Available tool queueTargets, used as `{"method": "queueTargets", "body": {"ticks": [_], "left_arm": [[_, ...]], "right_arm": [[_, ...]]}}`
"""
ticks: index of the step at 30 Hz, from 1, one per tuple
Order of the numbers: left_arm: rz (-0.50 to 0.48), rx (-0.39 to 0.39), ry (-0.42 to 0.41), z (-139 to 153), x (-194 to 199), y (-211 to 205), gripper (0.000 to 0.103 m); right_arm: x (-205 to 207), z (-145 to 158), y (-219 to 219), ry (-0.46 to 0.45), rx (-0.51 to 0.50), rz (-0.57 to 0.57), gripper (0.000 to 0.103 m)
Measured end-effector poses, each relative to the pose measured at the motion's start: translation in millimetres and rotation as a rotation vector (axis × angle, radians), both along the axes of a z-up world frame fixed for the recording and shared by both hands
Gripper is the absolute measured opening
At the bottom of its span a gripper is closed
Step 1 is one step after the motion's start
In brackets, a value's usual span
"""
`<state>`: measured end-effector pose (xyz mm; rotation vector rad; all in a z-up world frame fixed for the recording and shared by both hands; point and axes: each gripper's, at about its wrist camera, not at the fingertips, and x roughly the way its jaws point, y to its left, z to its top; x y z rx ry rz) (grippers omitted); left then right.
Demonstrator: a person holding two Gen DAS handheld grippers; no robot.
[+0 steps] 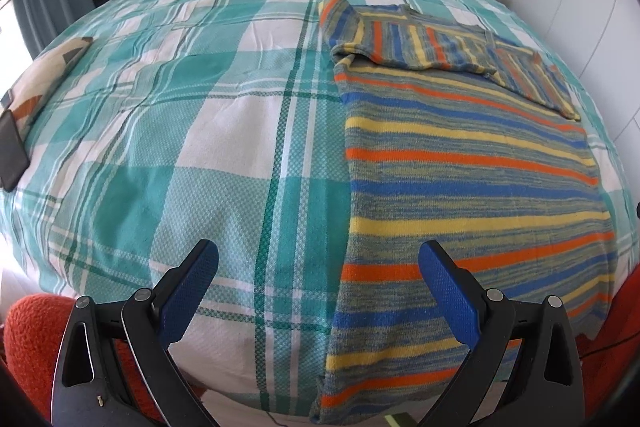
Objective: Fold small clothes
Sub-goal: 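Move both grippers down to the sweater hem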
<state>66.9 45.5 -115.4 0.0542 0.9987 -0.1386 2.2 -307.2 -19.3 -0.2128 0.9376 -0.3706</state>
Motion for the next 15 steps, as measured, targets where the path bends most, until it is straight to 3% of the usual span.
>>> {"method": "queueTargets", "body": {"ticks": [15], "left_arm": [[0.007, 0.040, 0.023, -11, 4, -2, 0.101]], "right_arm": [[3, -12, -15, 0.028, 0.038, -0.062, 0.091]]}}
